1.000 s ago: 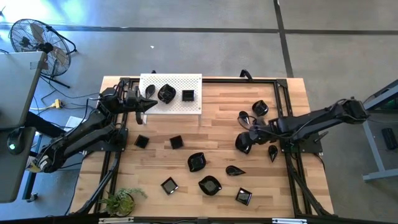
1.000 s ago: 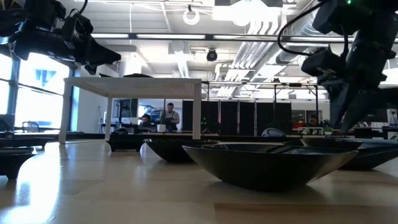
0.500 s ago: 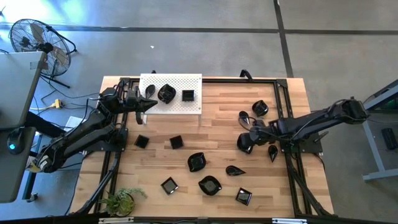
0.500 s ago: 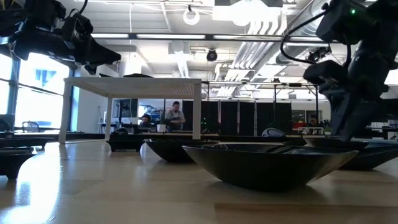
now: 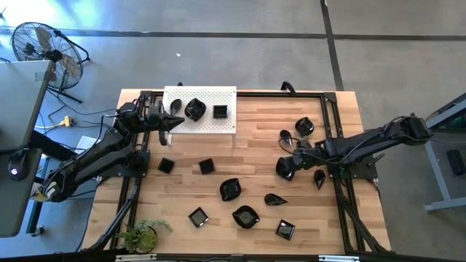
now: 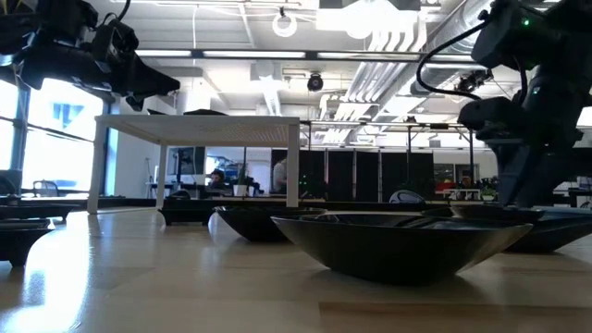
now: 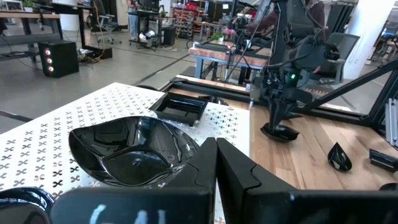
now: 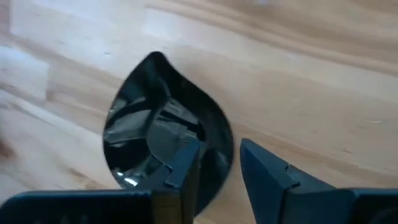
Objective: Pick & Place Mini shaped plates
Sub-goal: Stack the leaf-shaped plate on top of the leaf-shaped plate on the shelf
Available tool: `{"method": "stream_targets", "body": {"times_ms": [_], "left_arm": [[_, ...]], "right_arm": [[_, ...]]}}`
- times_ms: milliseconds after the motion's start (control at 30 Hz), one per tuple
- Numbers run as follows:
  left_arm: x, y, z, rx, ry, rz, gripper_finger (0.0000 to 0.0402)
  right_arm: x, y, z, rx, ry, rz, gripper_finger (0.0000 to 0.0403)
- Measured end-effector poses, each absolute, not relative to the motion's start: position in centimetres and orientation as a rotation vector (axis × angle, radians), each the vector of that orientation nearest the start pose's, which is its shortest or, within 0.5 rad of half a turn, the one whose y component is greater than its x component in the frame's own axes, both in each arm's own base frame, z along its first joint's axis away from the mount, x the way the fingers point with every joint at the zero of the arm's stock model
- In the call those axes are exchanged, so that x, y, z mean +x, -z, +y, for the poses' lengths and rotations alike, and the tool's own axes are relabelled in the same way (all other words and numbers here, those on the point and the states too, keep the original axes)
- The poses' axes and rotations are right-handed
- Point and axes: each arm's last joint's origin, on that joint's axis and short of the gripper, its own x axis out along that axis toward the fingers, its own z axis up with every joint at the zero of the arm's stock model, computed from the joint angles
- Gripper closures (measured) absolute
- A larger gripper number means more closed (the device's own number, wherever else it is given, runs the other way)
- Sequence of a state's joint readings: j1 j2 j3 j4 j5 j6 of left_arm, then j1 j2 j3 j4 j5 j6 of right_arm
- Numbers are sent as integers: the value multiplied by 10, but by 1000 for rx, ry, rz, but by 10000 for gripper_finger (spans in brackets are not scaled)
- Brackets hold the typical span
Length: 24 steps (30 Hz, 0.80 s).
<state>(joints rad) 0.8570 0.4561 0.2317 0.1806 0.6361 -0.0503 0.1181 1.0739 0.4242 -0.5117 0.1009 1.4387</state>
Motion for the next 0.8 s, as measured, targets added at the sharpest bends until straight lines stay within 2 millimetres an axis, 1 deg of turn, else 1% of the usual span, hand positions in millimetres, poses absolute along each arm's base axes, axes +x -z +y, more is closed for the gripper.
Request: {"method": "stream_targets", "body": {"times_ms": [100,233,333,433,633,733,800], "left_arm": [[96,-220,84,-80,-222,26,401],[96,-220,84,-80,-221,27,401],[96,-220,84,-80,-221,26,401],[96,-220,84,-80,-221,26,401],[96,-220,84,-86,-221,26,401],[96,-220,84,-87,-221,26,401],[96,-220,84,-87,-221,25,401]], "right_arm": [[162,-143,16,1141,799,938,323],[162,-143,16,1135,793,935,357],[164,-144,17,1148,774,923,371],[164,-143,17,1143,780,926,364],[168,-139,17,1115,768,939,327],[174,-139,18,1110,726,911,325],[175,-138,18,1108,726,910,334]]}}
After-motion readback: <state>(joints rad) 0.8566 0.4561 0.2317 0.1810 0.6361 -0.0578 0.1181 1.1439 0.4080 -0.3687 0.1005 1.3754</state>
